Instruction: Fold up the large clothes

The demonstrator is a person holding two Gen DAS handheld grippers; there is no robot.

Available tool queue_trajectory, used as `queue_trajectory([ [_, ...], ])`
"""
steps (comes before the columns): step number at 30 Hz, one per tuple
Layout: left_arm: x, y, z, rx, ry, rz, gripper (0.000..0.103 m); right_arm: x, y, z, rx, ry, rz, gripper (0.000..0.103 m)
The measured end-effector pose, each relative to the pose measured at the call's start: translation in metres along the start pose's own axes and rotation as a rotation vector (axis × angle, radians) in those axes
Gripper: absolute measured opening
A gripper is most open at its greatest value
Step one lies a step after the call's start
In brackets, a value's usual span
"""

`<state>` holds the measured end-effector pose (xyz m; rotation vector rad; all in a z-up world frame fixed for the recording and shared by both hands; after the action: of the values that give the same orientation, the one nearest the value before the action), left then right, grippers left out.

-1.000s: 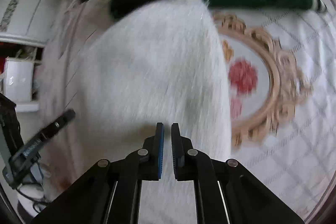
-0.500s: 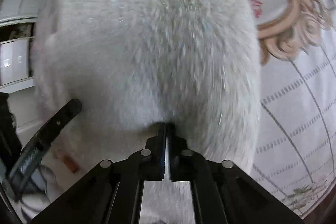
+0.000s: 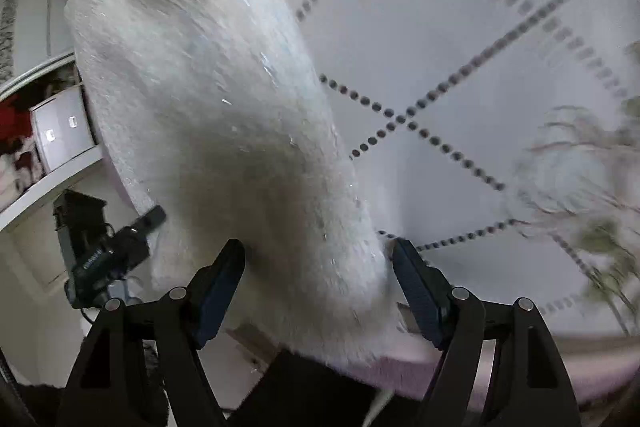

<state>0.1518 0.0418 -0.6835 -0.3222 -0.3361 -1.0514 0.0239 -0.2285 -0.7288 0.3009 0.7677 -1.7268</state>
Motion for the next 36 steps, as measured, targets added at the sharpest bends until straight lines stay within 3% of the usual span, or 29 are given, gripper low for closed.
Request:
queue_trajectory([
  [2, 0.005, -0.001, 0.005, 0.023, 0.000, -0.032, 0.050, -0.006, 0.004, -0.003, 0.006, 0.034, -0.006, 0.079],
  [4, 0.014, 0.001, 0.011, 0.052, 0.002, -0.067, 0.030, -0.014, 0.002, -0.005, 0.009, 0.076, -0.011, 0.073],
  [6, 0.022, 0.002, 0.017, 0.069, 0.023, -0.090, 0.015, -0.029, -0.001, -0.016, -0.008, 0.118, -0.002, 0.036],
  [11, 0.040, -0.007, 0.040, 0.076, -0.014, -0.007, 0.010, -0.023, -0.018, -0.008, -0.017, 0.187, -0.119, 0.024],
  [17, 0.055, -0.066, 0.101, -0.097, -0.116, 0.191, 0.009, -0.026, -0.104, 0.064, -0.147, 0.275, -0.266, 0.023],
  [21, 0.057, -0.060, 0.137, -0.167, -0.238, 0.390, 0.009, -0.023, -0.150, 0.120, -0.193, 0.330, -0.405, 0.023],
  [26, 0.059, -0.030, 0.148, -0.145, -0.312, 0.445, 0.010, -0.028, -0.142, 0.145, -0.202, 0.444, -0.591, 0.022],
  [32, 0.061, 0.011, 0.118, -0.111, -0.366, 0.548, 0.011, -0.052, -0.101, 0.126, -0.215, 0.484, -0.704, 0.023],
  [36, 0.049, 0.025, 0.113, -0.093, -0.435, 0.680, 0.016, -0.058, -0.068, 0.116, -0.201, 0.510, -0.726, 0.042],
])
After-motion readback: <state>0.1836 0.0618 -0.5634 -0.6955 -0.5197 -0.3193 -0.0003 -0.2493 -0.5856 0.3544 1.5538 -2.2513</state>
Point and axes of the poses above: each gripper's, at about its wrist camera, not at the fingertips, and z roughly against the way its jaws point, x to its right, y to its top, the point moved 5 cm from there along -z, roughly the way its jaws point, and after that the axes turned 7 degrees about x, right-handed, at the moved point
